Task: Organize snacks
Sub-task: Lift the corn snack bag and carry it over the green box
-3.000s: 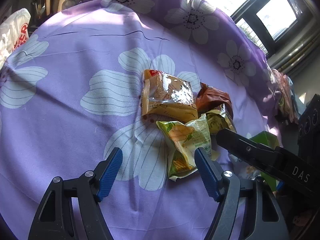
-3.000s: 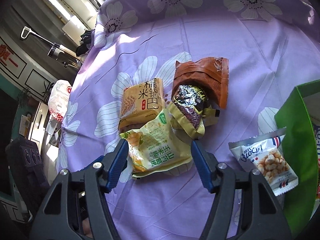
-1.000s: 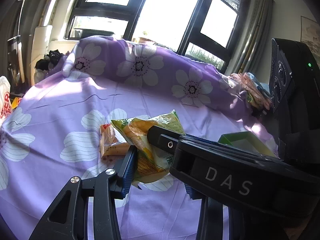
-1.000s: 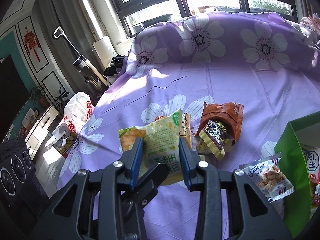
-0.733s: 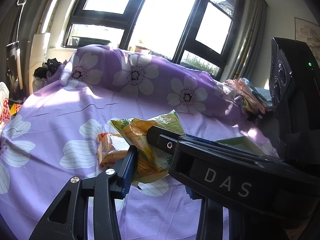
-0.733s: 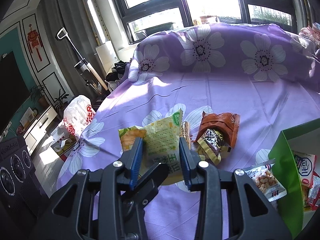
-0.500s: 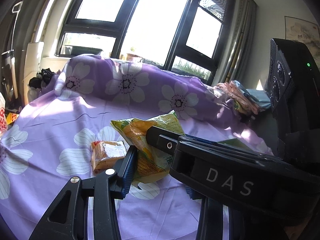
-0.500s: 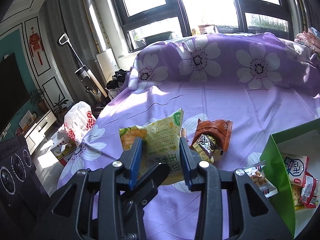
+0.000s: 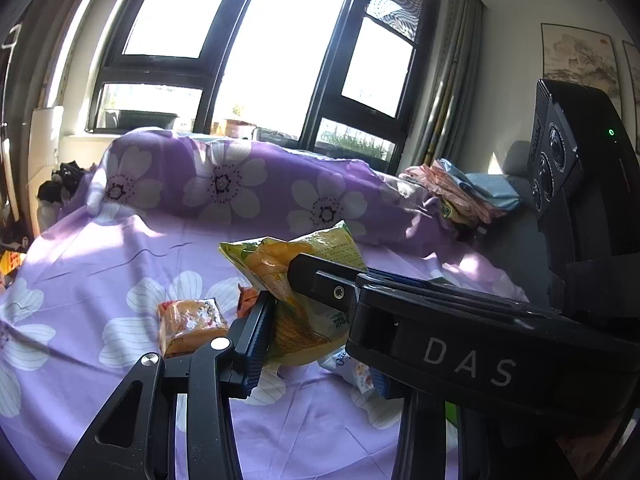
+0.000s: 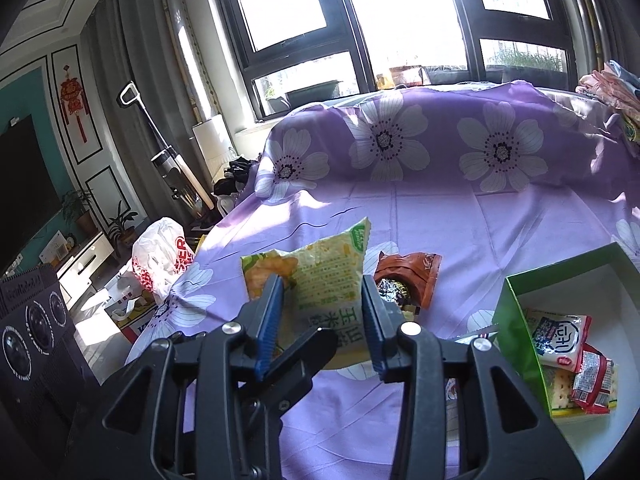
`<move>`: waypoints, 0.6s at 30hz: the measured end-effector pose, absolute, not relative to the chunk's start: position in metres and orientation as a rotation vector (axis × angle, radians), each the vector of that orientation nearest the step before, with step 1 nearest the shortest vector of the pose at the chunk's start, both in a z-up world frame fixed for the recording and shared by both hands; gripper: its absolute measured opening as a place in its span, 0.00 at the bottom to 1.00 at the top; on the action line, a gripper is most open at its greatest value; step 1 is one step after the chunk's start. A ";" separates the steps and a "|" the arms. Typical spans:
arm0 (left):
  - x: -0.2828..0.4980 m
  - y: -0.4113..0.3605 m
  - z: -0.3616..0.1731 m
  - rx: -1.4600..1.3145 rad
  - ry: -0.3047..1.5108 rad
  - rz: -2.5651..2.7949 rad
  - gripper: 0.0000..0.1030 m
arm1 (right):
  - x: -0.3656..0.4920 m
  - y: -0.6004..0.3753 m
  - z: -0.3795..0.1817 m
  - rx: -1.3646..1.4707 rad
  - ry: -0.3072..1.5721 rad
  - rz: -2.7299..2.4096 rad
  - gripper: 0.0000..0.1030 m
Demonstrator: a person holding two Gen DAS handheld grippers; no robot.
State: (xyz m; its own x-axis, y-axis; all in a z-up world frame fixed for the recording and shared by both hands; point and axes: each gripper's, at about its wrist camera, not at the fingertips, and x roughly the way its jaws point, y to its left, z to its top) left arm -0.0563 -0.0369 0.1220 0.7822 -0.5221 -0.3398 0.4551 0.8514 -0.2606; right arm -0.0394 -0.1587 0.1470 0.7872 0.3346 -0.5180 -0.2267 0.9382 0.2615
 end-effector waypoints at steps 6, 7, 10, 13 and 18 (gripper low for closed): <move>-0.058 -0.054 0.136 -0.162 0.407 -0.580 0.40 | -0.045 -0.180 0.160 0.183 0.575 0.283 0.40; -0.058 -0.059 0.137 -0.161 0.408 -0.590 0.40 | -0.047 -0.185 0.162 0.184 0.575 0.278 0.40; -0.057 -0.075 0.143 -0.147 0.411 -0.619 0.40 | -0.049 -0.203 0.166 0.198 0.578 0.261 0.41; -0.058 -0.093 0.148 -0.128 0.410 -0.642 0.40 | -0.053 -0.221 0.170 0.219 0.579 0.249 0.42; -0.055 -0.120 0.149 -0.117 0.440 -0.671 0.40 | -0.053 -0.248 0.168 0.267 0.608 0.207 0.42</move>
State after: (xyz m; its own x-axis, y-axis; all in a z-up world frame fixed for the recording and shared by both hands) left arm -0.0546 -0.1203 0.1490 0.6955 -0.6241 -0.3561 0.5755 0.7805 -0.2441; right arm -0.0534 -0.2483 0.1683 0.8019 0.2690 -0.5335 -0.1133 0.9452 0.3063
